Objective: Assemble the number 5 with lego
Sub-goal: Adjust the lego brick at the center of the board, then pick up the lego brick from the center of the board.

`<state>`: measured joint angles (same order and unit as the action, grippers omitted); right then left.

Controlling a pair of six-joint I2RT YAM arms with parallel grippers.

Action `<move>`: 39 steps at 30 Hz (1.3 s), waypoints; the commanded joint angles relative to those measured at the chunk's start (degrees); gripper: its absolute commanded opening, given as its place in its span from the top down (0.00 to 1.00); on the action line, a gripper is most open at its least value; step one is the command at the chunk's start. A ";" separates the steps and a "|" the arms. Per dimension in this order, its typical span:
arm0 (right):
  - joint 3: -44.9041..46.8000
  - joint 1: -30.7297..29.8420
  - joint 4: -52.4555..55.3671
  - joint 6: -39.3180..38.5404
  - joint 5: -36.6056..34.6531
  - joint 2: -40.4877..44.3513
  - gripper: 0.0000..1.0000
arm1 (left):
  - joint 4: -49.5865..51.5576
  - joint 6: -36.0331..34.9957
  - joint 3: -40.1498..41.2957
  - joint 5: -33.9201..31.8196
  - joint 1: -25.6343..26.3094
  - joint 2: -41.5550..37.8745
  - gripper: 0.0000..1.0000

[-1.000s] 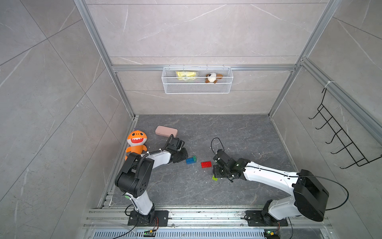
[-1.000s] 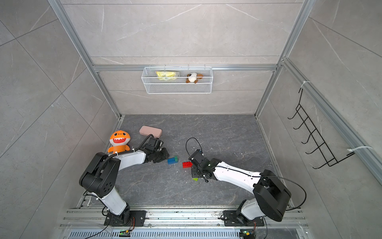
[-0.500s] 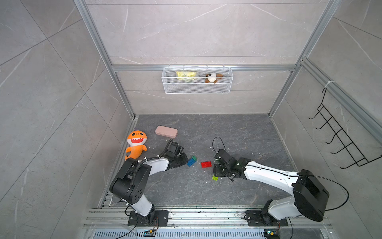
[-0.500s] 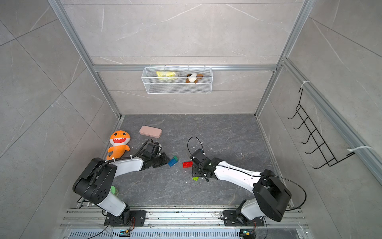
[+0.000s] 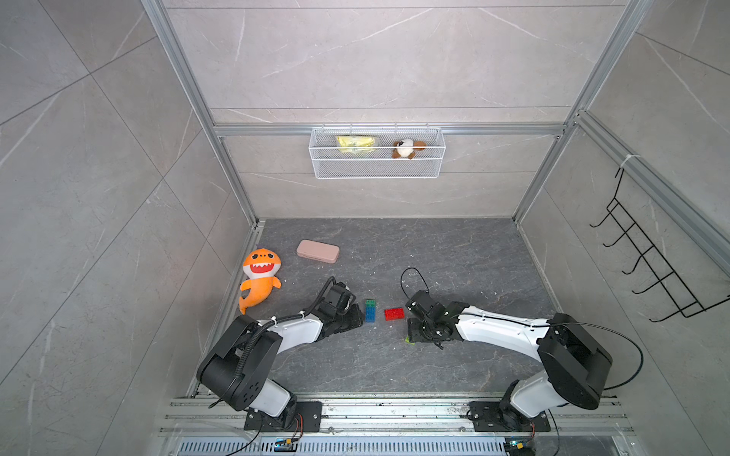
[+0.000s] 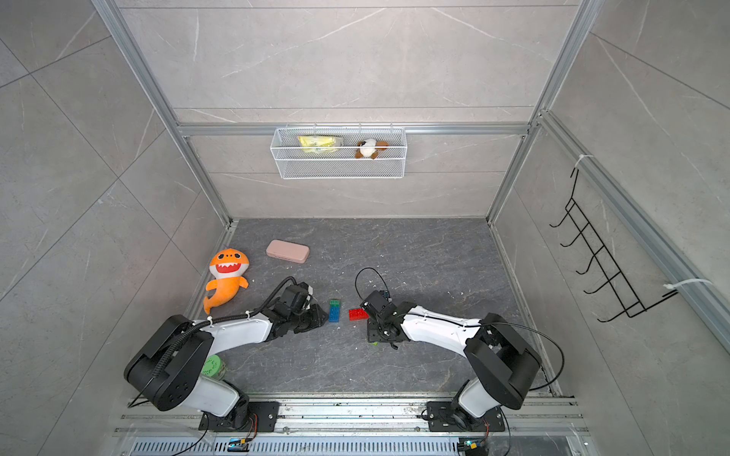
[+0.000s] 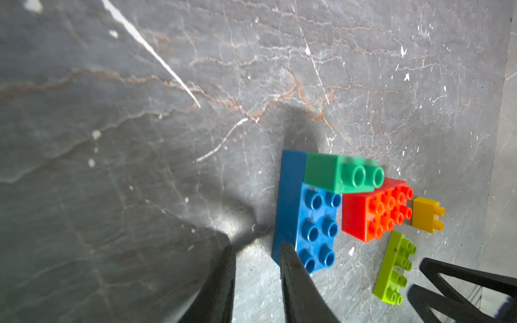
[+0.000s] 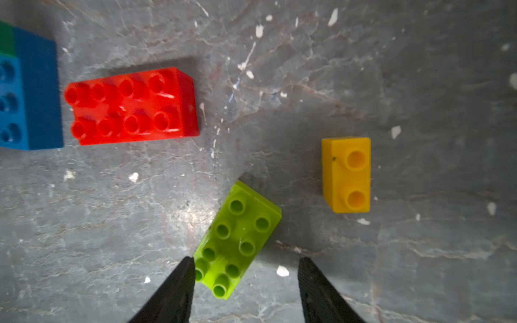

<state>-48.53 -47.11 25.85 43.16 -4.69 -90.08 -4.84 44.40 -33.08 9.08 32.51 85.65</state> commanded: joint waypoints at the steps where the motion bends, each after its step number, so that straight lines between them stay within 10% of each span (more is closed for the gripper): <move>1: -1.30 0.00 0.34 1.84 0.01 -2.25 0.37 | 0.64 1.61 1.56 -1.63 0.13 -1.81 0.67; 39: -6.18 -3.58 4.61 0.17 -4.58 -9.09 0.67 | -3.61 4.53 1.41 0.82 0.18 2.34 0.66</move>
<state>-55.13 -49.93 28.64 43.59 -10.11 -98.15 -8.71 47.42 -31.46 8.54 32.53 85.69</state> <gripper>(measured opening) 0.342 0.337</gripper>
